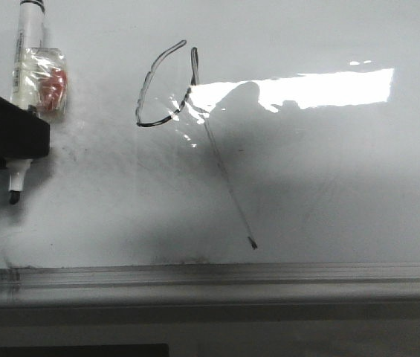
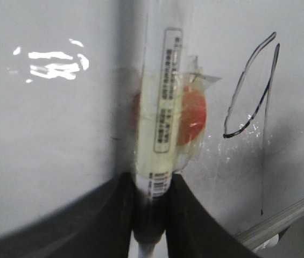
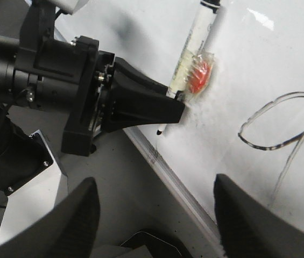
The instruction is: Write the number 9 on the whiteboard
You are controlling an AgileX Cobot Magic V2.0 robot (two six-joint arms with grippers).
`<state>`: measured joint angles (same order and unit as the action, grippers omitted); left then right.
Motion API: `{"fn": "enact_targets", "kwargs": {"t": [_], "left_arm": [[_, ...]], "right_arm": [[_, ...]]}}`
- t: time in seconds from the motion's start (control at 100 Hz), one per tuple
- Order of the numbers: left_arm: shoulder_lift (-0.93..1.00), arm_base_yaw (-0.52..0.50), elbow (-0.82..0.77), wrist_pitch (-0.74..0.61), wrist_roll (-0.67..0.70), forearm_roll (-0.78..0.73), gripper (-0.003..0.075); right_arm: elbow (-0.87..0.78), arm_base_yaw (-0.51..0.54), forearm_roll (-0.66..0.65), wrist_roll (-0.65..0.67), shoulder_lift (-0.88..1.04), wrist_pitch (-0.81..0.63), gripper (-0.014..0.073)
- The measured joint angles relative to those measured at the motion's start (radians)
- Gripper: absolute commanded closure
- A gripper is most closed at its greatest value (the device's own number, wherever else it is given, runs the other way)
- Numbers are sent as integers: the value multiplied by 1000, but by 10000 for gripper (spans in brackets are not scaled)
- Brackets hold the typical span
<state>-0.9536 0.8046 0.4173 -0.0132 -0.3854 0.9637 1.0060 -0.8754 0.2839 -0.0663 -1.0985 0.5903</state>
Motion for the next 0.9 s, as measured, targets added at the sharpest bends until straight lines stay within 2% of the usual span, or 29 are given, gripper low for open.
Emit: {"fn": "enact_targets", "kwargs": {"t": [0.13,0.18,0.23,0.37,0.45,0.78,0.85,0.9], "left_arm": [[0,-6,0,13,0,-8,736],[0,-6,0,13,0,-9,701],[0,-8,0,19,0,-11,627],[0,-8,0,35,0,-11,302],[3,-8,2,47,0,-11,227],[63,-8,4,46,0,-9,228],[108,-10,2,42,0,-13,243],[150,-10,2,40,0,-28,304]], "right_arm": [[0,0,0,0,0,0,198],[0,0,0,0,0,0,198],[0,0,0,0,0,0,198],[0,0,0,0,0,0,198],[0,0,0,0,0,2,198],[0,0,0,2,0,2,216],[0,0,-8,2,2,2,336],[-2,0,-22,2,11,-4,484]]}}
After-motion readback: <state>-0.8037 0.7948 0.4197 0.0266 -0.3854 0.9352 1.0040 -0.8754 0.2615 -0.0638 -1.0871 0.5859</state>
